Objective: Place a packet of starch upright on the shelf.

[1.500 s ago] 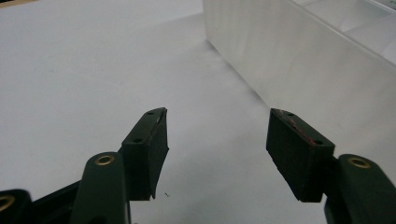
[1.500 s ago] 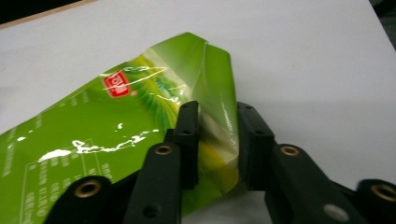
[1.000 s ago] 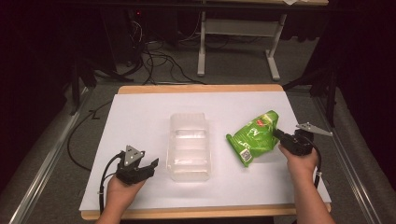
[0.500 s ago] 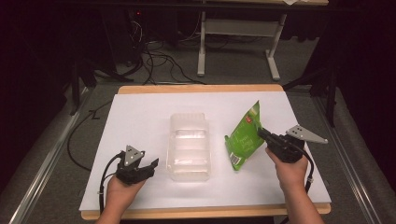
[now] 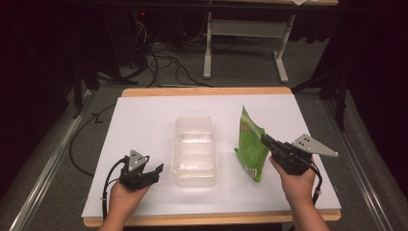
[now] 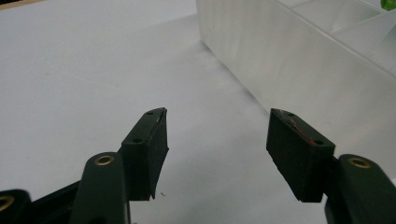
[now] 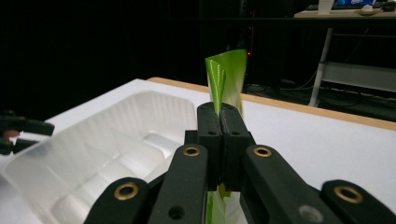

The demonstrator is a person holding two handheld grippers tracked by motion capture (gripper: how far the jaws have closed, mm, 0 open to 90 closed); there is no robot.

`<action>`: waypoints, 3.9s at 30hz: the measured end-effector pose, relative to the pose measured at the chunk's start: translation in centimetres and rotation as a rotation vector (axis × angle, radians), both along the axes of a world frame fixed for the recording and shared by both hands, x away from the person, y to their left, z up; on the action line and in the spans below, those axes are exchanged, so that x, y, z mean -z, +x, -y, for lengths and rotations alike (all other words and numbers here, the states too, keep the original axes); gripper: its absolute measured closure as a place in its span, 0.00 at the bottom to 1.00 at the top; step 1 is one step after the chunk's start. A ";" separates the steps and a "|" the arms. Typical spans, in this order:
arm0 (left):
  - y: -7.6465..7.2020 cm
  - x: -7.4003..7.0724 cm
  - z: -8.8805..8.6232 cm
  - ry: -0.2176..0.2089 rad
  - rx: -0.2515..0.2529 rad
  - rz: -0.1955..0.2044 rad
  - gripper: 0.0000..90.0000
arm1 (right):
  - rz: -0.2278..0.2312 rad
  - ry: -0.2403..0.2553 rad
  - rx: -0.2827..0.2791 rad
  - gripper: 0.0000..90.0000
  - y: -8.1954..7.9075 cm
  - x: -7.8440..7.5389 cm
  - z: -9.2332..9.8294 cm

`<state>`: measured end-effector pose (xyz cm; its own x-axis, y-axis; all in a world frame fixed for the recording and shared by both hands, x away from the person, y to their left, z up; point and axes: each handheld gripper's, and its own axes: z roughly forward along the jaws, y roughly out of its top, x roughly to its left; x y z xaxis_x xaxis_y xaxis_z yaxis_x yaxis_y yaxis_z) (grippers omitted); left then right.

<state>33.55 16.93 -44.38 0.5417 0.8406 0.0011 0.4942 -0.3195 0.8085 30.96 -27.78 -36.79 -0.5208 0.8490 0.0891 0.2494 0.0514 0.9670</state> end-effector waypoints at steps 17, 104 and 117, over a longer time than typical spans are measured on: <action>0.0 0.1 0.3 0.011 0.024 -0.017 0.43 | -0.127 -0.033 0.025 0.77 1.4 3.1 0.0; 0.0 0.0 -0.2 0.001 0.018 0.001 0.43 | 0.054 -0.011 -0.203 0.99 3.0 -2.7 -5.8; 0.0 -0.2 -0.4 -0.006 0.019 0.004 0.43 | 0.065 0.015 -0.339 0.99 2.9 -3.6 -9.2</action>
<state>33.54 17.32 -44.23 0.5577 0.8301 -0.0017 0.4846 -0.3239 0.8125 33.82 -18.55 -33.19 -0.7778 0.6259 0.0575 0.1582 0.1064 0.9817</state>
